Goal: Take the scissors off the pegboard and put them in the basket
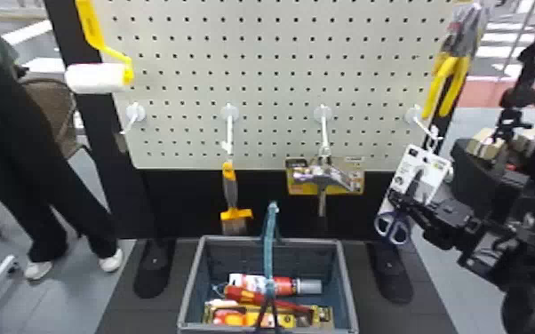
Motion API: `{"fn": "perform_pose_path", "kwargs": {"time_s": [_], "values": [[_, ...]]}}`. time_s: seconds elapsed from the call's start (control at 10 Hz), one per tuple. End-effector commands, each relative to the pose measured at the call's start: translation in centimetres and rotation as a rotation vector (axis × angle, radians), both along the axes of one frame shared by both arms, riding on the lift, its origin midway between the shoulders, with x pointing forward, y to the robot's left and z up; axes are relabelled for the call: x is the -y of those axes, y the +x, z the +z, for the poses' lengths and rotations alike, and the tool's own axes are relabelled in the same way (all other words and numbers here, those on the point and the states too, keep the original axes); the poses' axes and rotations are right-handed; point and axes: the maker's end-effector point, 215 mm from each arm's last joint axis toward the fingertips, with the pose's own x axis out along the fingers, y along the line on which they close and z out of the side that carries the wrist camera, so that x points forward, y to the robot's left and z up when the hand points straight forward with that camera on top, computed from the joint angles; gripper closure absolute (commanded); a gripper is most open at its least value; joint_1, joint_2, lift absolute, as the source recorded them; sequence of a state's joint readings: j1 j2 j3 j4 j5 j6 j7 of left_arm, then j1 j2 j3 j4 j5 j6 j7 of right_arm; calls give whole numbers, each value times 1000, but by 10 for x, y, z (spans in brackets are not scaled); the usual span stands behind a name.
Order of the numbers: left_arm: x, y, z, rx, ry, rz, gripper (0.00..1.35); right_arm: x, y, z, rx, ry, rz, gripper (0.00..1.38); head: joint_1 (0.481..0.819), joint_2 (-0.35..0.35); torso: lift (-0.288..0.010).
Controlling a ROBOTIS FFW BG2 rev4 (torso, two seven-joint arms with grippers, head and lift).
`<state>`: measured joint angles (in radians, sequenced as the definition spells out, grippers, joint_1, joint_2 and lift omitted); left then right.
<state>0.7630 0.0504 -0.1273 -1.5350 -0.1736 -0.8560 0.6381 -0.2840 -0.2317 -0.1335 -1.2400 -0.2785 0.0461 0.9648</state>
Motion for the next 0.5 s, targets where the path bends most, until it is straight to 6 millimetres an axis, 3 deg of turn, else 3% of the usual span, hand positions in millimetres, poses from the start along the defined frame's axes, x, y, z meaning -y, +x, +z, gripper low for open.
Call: {"fn": "perform_pose_path", "kwargs": {"time_s": [0.0, 0.4], "values": [[0, 0, 0, 0, 0, 0, 182, -3, -2, 7, 13, -3, 6, 1202, 549, 0, -100], [0, 0, 0, -2, 0, -2, 183, -1, -19, 32, 55, -11, -19, 1202, 549, 0, -100]]}}
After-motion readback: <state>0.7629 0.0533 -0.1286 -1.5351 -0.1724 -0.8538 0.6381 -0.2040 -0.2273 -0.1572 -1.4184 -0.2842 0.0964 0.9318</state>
